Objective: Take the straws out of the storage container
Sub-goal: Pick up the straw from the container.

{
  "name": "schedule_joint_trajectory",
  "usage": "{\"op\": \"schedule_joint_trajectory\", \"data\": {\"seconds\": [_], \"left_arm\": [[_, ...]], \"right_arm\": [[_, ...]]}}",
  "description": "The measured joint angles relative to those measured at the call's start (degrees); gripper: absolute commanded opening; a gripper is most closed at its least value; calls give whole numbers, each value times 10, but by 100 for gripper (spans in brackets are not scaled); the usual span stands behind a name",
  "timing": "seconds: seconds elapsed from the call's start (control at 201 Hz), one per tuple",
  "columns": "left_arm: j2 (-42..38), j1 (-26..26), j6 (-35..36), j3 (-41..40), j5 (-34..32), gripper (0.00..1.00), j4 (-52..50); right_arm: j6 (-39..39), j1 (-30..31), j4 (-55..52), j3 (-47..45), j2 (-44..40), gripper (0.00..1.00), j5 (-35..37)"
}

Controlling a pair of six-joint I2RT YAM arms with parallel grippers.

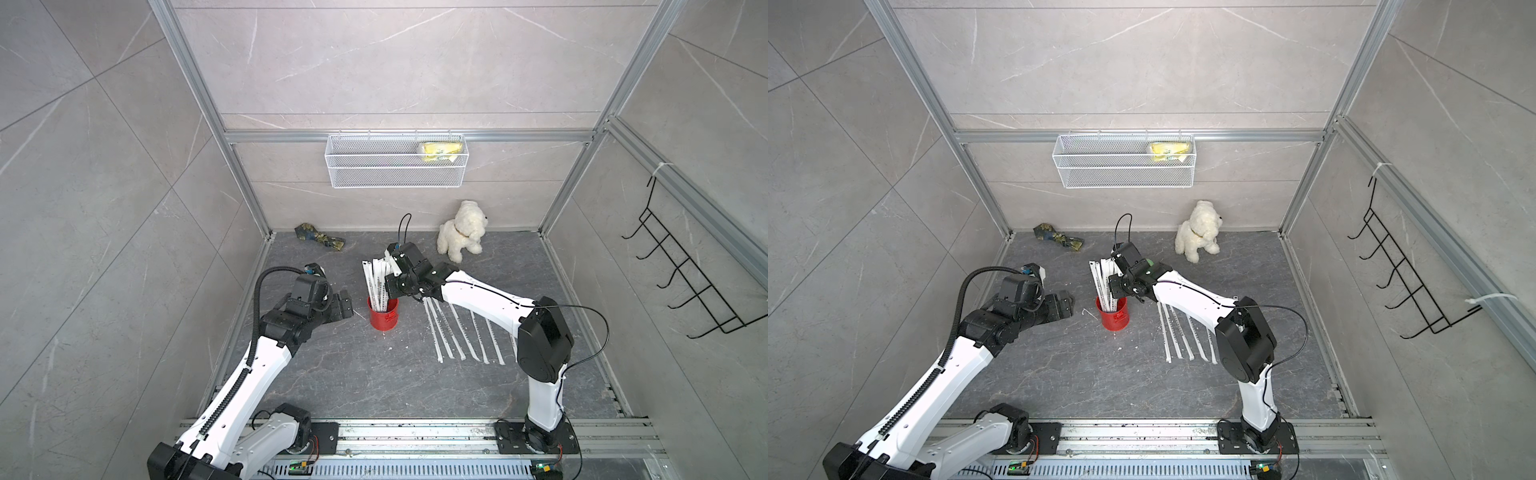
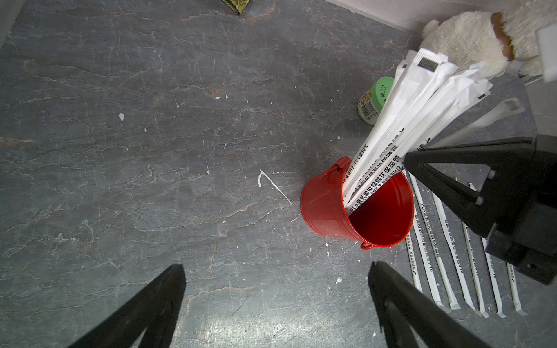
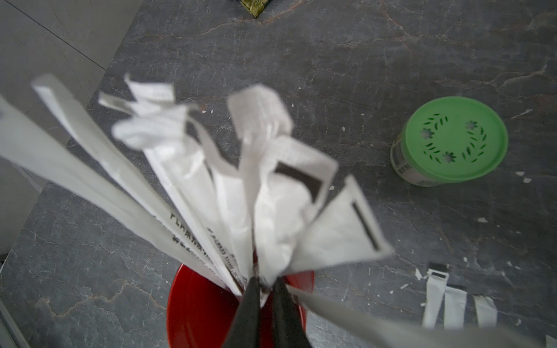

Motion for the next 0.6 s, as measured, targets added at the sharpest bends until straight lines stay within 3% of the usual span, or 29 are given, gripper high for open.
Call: {"op": "schedule_joint_trajectory", "data": {"seconds": [0.602], "left_arm": [[0,0,0,0,0,99,0]], "right_arm": [[-7,0,-9,-12,-28,11,5]]}}
